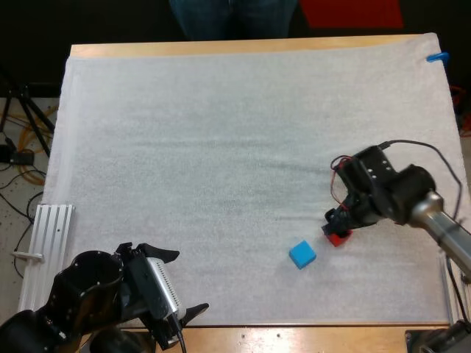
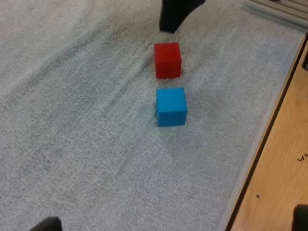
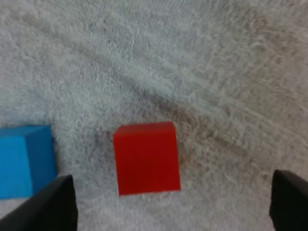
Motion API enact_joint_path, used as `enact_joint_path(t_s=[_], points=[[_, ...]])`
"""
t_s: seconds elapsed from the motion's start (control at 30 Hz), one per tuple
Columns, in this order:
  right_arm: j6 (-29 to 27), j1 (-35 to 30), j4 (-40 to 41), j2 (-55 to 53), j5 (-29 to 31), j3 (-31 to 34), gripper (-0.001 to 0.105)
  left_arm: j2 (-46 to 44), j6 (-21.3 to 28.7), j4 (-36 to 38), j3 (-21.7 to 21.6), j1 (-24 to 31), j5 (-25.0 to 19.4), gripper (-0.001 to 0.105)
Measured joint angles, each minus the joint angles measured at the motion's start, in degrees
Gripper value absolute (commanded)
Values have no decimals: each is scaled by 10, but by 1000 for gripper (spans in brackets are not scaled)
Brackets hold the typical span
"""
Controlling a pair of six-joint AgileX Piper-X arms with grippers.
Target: Stack red cube on blue cube
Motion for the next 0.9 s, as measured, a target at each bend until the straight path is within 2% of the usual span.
enact_joint_path(t_s=[0.47,0.53,0.6,0.7,0.9], points=[[-8,0,-22,134,-31,0,76,0,0,0,0,0,0,87],[-8,0,-23,142,-31,0,71,0,0,0,0,0,0,87],[-8,0,-25,152,-31,0,57,0,0,0,0,0,0,87],[-8,0,-27,165,-32,0,44,0,0,0,0,0,-1,87],[-8,0,-27,166,-30,0,32,0,0,0,0,0,-1,87]])
